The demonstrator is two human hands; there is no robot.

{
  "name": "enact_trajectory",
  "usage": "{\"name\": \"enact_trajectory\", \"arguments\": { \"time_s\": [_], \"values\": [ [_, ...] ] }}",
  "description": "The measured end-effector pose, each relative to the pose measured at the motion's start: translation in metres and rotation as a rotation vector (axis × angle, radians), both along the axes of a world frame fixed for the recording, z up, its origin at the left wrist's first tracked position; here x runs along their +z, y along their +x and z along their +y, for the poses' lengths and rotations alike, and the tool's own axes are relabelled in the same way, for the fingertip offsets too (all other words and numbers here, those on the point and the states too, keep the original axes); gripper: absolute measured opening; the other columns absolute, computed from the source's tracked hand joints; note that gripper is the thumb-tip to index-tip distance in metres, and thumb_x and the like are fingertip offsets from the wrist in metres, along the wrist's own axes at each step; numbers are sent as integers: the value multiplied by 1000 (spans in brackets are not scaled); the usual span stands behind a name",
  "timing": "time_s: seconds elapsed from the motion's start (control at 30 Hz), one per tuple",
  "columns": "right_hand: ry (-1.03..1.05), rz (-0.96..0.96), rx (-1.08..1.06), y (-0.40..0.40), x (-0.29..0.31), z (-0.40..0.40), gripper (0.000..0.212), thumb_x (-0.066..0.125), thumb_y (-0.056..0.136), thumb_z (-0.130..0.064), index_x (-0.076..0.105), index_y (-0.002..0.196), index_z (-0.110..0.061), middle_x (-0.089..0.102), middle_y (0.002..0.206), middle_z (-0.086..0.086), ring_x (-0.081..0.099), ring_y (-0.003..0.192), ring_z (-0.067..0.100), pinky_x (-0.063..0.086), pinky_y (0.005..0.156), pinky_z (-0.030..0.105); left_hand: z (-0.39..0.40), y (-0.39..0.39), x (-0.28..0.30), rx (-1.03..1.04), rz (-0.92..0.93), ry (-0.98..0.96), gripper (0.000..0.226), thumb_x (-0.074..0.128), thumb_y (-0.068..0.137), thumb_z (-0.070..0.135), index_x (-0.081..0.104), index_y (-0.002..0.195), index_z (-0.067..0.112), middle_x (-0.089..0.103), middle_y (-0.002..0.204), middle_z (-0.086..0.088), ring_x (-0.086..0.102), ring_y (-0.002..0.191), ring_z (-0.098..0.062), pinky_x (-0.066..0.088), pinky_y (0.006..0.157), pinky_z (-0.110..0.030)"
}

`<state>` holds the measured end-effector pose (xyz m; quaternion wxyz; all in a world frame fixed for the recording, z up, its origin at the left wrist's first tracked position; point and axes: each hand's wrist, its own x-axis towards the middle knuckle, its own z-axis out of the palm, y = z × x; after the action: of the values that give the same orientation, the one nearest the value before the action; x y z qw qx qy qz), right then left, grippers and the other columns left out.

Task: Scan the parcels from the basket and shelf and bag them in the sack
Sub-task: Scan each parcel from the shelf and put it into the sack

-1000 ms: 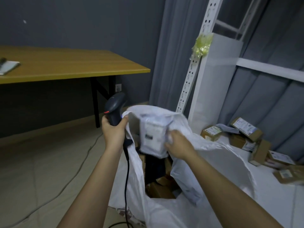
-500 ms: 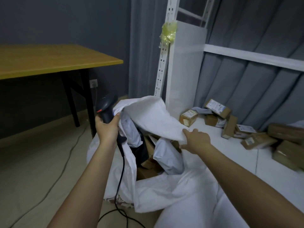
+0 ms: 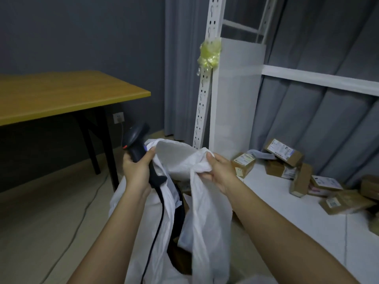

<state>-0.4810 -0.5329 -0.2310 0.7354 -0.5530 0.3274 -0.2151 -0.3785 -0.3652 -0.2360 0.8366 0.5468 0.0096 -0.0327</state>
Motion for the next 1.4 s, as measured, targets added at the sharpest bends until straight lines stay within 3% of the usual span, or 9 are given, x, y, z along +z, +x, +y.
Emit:
{"name": "enact_trajectory", "arguments": {
  "time_s": [0.2, 0.3, 0.43, 0.7, 0.9, 1.0, 1.13, 1.23, 1.4],
  "values": [
    [-231, -399, 94, 85, 150, -14, 43, 45, 95, 3, 69, 69, -21, 67, 118, 0, 59, 118, 20, 50, 94, 40, -37, 56, 87, 81, -108, -123, 53, 77, 78, 12, 56, 126, 13, 66, 116, -6, 66, 104, -20, 54, 89, -33],
    [-446, -424, 204, 99, 205, -23, 30, 42, 103, -9, 67, 107, -24, 63, 124, -5, 54, 124, 12, 46, 95, 41, -46, 62, 109, 73, -190, -78, 50, 77, 78, 14, 55, 123, 18, 65, 116, -4, 65, 102, -19, 54, 89, -35],
    [-777, -105, 338, 67, 138, -46, 37, 57, 97, -17, 55, 135, -19, 56, 132, -4, 52, 121, 11, 45, 94, 21, -56, 60, 89, 67, -113, -24, 57, 78, 78, 16, 52, 129, 18, 64, 116, -2, 63, 103, -19, 53, 91, -37],
    [-559, 60, 476, 1, 36, -35, 46, 71, 87, -31, 58, 130, -25, 60, 128, -5, 55, 119, 8, 45, 86, 14, -73, 37, 47, -29, -1, 12, 57, 78, 78, 16, 52, 128, 14, 64, 118, -6, 64, 102, -22, 53, 95, -42],
    [-477, 352, 658, -29, 19, -9, 73, 77, 77, -47, 47, 140, -26, 55, 133, -6, 54, 116, 10, 48, 91, 29, -61, 24, 52, -58, -24, 28, 58, 78, 78, 16, 50, 130, 14, 64, 119, -6, 64, 102, -22, 52, 95, -41],
    [-526, 492, 794, -40, 6, 14, 60, 80, 73, -47, 56, 125, -28, 61, 121, -9, 57, 112, 12, 51, 89, 34, -48, 16, 53, -66, -22, 26, 58, 77, 79, 16, 50, 130, 14, 64, 117, -5, 64, 100, -19, 53, 93, -39],
    [-721, 421, 562, -47, -8, 31, 17, 77, 82, -24, 72, 91, -11, 72, 88, -1, 68, 82, 15, 57, 79, 31, -25, 8, 55, -80, -34, 15, 53, 78, 79, 17, 53, 126, 13, 65, 114, -5, 65, 97, -19, 55, 90, -37],
    [-846, 345, 283, -46, 20, 31, 31, 77, 81, -28, 61, 57, -17, 54, 55, -7, 48, 52, 6, 37, 50, 19, 2, 3, 56, -68, -38, 17, 51, 79, 78, 19, 56, 123, 11, 68, 112, -9, 67, 93, -21, 56, 89, -39],
    [-814, -25, 37, -24, 70, 57, 29, 73, 84, -30, 71, 78, -2, 68, 74, 13, 58, 68, 17, 47, 67, 34, 44, -25, 51, -26, -19, -75, 51, 77, 80, 14, 54, 125, 12, 68, 112, -11, 69, 96, -23, 57, 87, -39]
  ]
}}
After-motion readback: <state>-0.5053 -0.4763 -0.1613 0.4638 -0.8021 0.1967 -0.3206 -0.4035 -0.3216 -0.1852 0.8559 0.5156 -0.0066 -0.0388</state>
